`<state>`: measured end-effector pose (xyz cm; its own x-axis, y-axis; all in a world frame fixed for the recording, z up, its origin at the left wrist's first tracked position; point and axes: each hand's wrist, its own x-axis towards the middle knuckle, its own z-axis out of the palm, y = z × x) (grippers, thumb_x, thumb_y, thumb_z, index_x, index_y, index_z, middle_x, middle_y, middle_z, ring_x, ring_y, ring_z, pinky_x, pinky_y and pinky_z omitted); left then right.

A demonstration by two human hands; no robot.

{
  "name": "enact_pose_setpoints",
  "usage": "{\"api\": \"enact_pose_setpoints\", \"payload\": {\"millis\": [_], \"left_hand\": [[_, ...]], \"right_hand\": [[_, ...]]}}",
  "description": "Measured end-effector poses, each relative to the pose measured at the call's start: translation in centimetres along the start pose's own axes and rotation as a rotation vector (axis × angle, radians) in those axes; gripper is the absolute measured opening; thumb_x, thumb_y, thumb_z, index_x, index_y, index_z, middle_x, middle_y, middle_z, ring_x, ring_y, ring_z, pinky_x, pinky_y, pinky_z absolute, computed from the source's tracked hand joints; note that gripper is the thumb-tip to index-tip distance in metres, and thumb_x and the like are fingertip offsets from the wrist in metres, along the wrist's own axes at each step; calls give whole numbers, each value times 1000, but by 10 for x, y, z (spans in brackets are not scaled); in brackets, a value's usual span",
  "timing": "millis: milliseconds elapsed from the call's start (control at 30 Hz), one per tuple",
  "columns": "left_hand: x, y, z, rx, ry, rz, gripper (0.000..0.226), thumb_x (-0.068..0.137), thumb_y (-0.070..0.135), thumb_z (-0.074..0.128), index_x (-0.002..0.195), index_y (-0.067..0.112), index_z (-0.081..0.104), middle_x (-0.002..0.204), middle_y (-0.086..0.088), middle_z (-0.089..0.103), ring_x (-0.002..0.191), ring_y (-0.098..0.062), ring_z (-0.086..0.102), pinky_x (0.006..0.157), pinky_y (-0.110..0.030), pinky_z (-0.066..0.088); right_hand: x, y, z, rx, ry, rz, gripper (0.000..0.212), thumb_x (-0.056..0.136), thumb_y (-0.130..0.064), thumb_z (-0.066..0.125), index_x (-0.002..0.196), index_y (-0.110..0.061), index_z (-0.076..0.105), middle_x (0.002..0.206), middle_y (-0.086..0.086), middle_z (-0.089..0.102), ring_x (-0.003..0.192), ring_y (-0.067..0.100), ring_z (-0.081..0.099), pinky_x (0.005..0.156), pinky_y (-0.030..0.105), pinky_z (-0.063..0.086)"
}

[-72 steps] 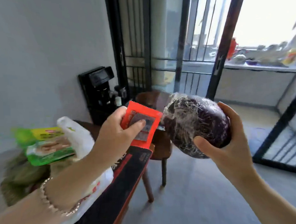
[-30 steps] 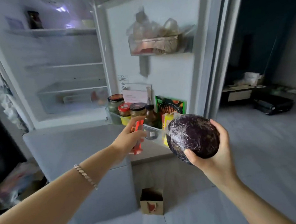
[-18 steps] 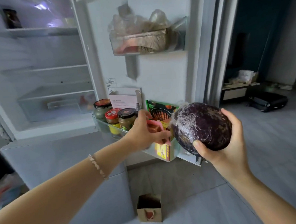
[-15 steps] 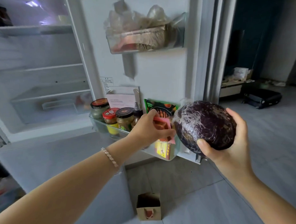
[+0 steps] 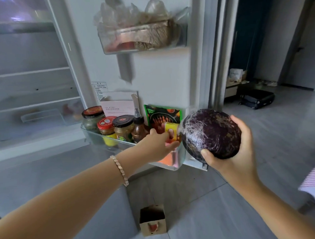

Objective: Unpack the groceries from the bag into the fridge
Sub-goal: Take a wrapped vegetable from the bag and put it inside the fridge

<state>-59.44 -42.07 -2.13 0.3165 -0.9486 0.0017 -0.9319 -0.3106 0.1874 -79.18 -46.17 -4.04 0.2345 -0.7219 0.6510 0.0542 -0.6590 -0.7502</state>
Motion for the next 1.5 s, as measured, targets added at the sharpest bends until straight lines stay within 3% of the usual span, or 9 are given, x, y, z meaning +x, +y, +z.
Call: {"api": "enact_pose_setpoints", "payload": {"millis": [133,267,433,567,667,800,1133,1400,1500], "left_hand": [[-12,-6,-1,79,166,171,36,94,44,46,122,25,55,122,-5,46,112,-22,47,89,-36,47],[-12,-12,-17,-110,56,272,25,93,11,54,114,16,67,117,0,61,99,-10,54,93,-20,42],[4,-15,-19,-52,31,214,24,91,11,58,112,13,68,118,-1,64,105,-15,60,91,-17,40],[2,-11,-2,-107,204,235,26,92,7,55,116,9,64,122,-7,58,110,-24,56,94,-23,38],[-8,-24,5,-139,433,254,23,85,-2,57,104,3,68,108,-14,57,98,-32,57,80,-39,49],[-43,-65,-9,-212,615,209,16,81,0,59,93,4,70,97,-8,62,85,-21,57,68,-31,49],[-143,-283,-23,-123,117,-385,22,90,18,50,106,17,64,111,0,64,104,-18,59,89,-25,43],[-200,-441,-54,5,119,-652,25,91,20,41,107,25,59,117,1,61,106,-22,58,90,-31,46],[-197,-481,-69,34,83,-703,26,90,21,39,107,25,58,118,2,59,106,-21,57,90,-31,46]], "right_hand": [[-2,2,4,-13,-14,-28,82,47,-52,71,119,-52,32,124,-32,37,118,-11,42,91,5,40],[-2,-1,6,2,-20,-53,84,47,-51,70,122,-46,32,123,-32,37,115,-16,42,89,2,39],[-2,-5,9,2,-38,-87,87,48,-51,69,126,-36,33,123,-29,38,112,-19,41,87,0,37],[-1,-6,11,36,-70,-92,87,48,-49,70,126,-33,35,124,-25,40,113,-19,42,89,0,37],[-2,-8,17,73,-91,-91,84,46,-49,70,122,-42,35,124,-25,42,111,-20,43,88,0,36],[-8,-19,39,94,-130,-105,85,43,-57,72,120,-48,36,118,-41,42,112,-19,43,89,0,36],[-43,-75,196,227,-184,-38,81,44,-53,67,118,-45,36,117,-32,43,107,-21,44,83,-2,37],[-42,-106,362,252,-305,-6,87,39,-57,65,119,-39,37,113,-33,40,98,-28,42,74,-7,35],[-29,-112,420,241,-354,39,89,37,-61,64,119,-39,35,107,-35,39,94,-11,47,73,-1,36]]}}
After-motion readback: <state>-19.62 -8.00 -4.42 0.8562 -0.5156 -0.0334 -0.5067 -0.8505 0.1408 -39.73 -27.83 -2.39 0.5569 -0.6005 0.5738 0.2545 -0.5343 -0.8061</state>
